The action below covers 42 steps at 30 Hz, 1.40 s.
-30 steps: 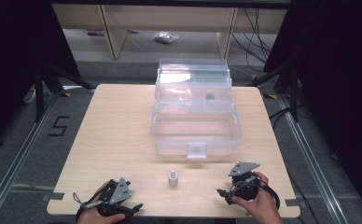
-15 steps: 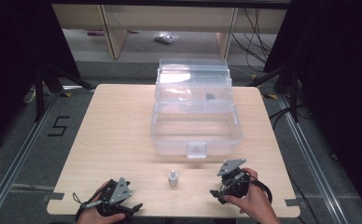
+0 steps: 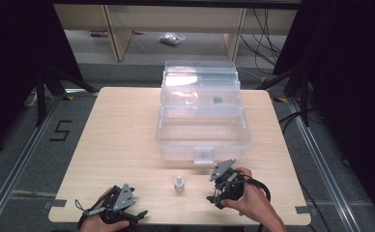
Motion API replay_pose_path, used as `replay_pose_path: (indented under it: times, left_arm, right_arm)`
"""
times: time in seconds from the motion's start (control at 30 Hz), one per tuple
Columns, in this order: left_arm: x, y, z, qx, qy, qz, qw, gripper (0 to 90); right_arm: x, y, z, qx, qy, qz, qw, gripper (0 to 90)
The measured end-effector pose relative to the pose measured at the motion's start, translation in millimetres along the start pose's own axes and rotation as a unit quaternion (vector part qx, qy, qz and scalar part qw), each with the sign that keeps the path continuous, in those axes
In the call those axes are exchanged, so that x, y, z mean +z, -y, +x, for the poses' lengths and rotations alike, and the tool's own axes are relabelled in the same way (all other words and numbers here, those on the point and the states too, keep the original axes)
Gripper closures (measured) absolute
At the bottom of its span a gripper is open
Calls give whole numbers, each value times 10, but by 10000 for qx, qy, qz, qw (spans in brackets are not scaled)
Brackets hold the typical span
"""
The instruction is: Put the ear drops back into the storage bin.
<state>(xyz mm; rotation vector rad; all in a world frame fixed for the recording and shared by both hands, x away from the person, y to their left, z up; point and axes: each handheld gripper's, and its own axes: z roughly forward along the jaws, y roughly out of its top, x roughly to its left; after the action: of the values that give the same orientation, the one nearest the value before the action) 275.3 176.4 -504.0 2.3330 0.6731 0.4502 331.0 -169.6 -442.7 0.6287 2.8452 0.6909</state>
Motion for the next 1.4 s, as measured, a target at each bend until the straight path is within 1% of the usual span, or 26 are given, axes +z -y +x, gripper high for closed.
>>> replay_pose_path:
  times: [0.03,0.07,0.1,0.13,0.17,0.2,0.27,0.37,0.43,0.47,0.5,0.53,0.63,0.67,0.7,0.73,0.77,0.97,1.0,1.03,1.07,1.13,1.2,1.23,1.3,1.4]
  left_arm:
    - [-1,-1,1,-1,-4,-2,10000,157]
    - [0,-1,-2,-44,-11,-10,10000,157]
    - [2,2,-9,-95,-13,-11,10000,157]
    - [-1,0,0,-3,-6,2,10000,157]
    - [-1,0,0,-3,-6,2,10000,157]
    - [-2,-1,1,16,2,7,10000,157]
    - [-3,-2,1,4,-6,-5,10000,157]
    - [-2,1,1,9,0,-4,10000,157]
    - [1,-2,6,10,5,-1,10000,157]
    - [-3,-2,0,-8,-9,-11,10000,157]
    - [0,-1,2,3,-3,-17,10000,157]
    - [-4,-1,-1,4,-4,-9,10000,157]
    - [0,-4,5,12,4,4,10000,157]
    - [-3,-2,-1,5,-6,-5,10000,157]
    - [-5,-2,-2,15,11,13,10000,157]
    - [-2,0,-2,17,4,5,10000,157]
    - [-2,-1,0,20,5,5,10000,157]
    - [-3,0,-2,16,1,-2,10000,157]
    - [0,-4,5,16,11,1,10000,157]
    - [-2,-4,4,24,-7,19,10000,157]
    - [-1,0,-1,20,6,-11,10000,157]
    - [-2,-2,-1,18,7,0,10000,157]
    - [-2,-3,-2,6,2,-8,10000,157]
    - [-3,-2,-4,21,4,-2,10000,157]
    - [-2,-2,-1,34,28,9,10000,157]
    - [-3,-4,4,20,-6,8,10000,157]
  right_arm:
    - [14,-31,7,-73,-20,20,10000,287]
    - [23,-60,25,-55,-27,61,10000,291]
    - [43,-92,26,-178,-48,70,9998,296]
    - [53,-122,40,-161,-81,109,9998,297]
    - [53,-122,40,-161,-81,109,9998,297]
    - [81,-191,58,-211,-85,178,9996,302]
    - [109,-250,52,-327,-103,212,9992,306]
    - [147,-322,46,-388,-126,249,9989,310]
    - [168,-365,55,-358,-142,310,9988,310]
    - [186,-388,46,-452,-174,299,9984,310]
    - [196,-405,59,-391,-145,333,9986,310]
    - [212,-427,58,-487,-162,334,9981,310]
    - [237,-476,81,-493,-235,355,9979,323]
    - [247,-495,74,-588,-282,357,9972,323]
    - [259,-512,78,-609,-196,344,9974,323]
    - [264,-532,76,-645,-286,389,9967,324]
    - [265,-543,93,-562,-225,397,9974,325]
    - [325,-634,96,-680,-273,507,9960,333]
    - [340,-657,106,-620,-264,550,9962,335]
    - [349,-672,101,-635,-272,561,9960,337]
    - [369,-688,90,-729,-275,566,9953,338]
    - [388,-710,98,-690,-313,590,9954,342]
    - [418,-741,89,-806,-336,559,9946,344]
    - [421,-755,102,-726,-310,614,9950,347]
    - [435,-785,108,-695,-304,654,9950,352]
    - [463,-826,102,-741,-357,638,9946,357]
